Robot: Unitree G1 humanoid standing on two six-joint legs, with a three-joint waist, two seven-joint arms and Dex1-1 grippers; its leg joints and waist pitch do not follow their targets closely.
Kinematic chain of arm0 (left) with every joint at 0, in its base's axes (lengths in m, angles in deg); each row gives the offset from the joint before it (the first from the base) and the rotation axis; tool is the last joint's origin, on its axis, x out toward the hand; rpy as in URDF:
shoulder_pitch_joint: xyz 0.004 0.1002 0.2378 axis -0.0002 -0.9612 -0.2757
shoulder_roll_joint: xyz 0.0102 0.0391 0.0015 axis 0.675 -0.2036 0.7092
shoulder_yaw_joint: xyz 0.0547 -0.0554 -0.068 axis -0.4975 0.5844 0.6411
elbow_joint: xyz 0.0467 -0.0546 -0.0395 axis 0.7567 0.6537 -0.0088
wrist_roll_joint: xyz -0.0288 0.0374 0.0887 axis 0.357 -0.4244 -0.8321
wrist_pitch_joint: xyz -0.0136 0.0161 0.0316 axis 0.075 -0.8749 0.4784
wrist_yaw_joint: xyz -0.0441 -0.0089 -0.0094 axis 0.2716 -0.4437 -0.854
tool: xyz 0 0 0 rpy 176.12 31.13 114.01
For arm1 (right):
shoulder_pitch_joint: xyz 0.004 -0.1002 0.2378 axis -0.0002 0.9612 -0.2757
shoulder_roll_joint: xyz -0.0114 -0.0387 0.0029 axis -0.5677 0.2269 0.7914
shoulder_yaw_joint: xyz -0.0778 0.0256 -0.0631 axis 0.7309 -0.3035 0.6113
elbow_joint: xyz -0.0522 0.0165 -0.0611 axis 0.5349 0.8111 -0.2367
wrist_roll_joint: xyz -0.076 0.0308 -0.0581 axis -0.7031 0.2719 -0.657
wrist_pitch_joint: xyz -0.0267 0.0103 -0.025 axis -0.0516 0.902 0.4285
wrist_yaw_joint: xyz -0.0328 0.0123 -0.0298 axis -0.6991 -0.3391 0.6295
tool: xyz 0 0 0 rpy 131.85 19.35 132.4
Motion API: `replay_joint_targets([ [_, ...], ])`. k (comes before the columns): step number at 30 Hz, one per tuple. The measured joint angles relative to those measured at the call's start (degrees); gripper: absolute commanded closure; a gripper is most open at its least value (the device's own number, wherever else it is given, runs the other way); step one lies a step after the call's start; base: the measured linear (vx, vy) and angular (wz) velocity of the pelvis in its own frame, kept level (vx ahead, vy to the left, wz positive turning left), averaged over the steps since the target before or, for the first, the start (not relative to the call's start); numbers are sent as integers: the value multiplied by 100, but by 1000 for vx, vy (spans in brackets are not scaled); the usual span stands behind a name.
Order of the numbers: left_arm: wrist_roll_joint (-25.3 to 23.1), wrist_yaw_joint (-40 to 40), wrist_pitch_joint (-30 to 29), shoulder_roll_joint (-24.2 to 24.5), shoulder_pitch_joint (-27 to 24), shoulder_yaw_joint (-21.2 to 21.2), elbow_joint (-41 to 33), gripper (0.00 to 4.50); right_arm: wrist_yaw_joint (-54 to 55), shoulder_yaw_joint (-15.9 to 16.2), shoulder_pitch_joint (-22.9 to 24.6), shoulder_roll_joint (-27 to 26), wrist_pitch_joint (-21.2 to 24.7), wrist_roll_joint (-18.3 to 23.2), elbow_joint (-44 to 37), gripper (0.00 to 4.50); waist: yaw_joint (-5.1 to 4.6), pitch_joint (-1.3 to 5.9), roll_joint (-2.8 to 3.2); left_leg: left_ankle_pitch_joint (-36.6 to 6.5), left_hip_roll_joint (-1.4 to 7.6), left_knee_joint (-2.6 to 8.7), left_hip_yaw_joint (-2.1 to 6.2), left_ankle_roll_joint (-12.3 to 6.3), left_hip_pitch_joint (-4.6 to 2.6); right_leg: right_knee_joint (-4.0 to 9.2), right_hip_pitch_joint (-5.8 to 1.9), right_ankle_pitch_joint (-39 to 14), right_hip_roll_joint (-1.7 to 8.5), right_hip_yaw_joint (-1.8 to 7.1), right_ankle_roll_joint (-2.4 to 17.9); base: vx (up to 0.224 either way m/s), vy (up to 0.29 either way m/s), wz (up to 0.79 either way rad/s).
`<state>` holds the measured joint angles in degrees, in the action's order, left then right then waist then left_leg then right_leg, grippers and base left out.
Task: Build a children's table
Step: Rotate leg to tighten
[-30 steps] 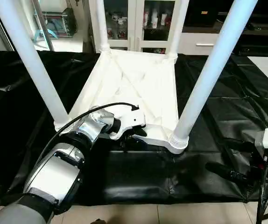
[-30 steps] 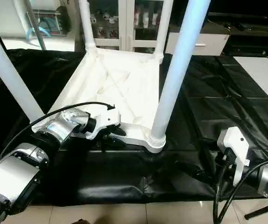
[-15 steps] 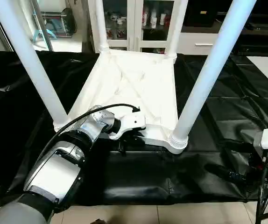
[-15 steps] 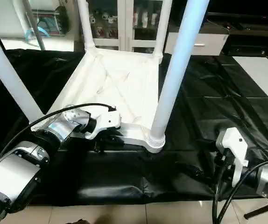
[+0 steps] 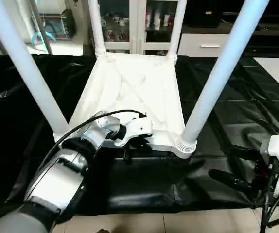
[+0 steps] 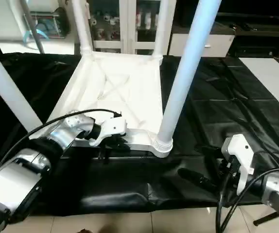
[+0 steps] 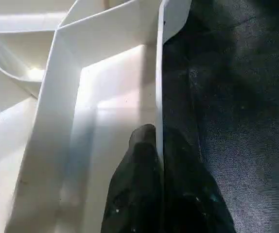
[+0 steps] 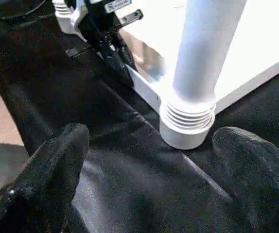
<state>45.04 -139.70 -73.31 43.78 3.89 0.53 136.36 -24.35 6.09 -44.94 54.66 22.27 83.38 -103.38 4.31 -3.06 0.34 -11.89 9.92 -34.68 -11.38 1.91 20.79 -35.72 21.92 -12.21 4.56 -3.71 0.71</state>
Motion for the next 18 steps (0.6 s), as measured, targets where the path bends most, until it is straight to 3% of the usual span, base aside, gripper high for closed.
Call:
replay_joint_targets([
  [8, 233, -343, -227, 824, -957, 199, -1518, 448, 328, 170, 2, -386, -4, -64, -131, 2, -245, 3, 3, -1, 4, 21, 18, 5, -35, -9, 5, 0, -3, -10, -1, 0, 0, 0],
  [18, 430, -462, -794, 1275, -1620, 319, -2670, 448, 462, 326, 2, -498, -3, -81, -307, 2, -256, 8, 12, -26, 4, 29, 12, 46, -39, 2, 8, 0, -3, -3, 0, 0, 0, 0],
])
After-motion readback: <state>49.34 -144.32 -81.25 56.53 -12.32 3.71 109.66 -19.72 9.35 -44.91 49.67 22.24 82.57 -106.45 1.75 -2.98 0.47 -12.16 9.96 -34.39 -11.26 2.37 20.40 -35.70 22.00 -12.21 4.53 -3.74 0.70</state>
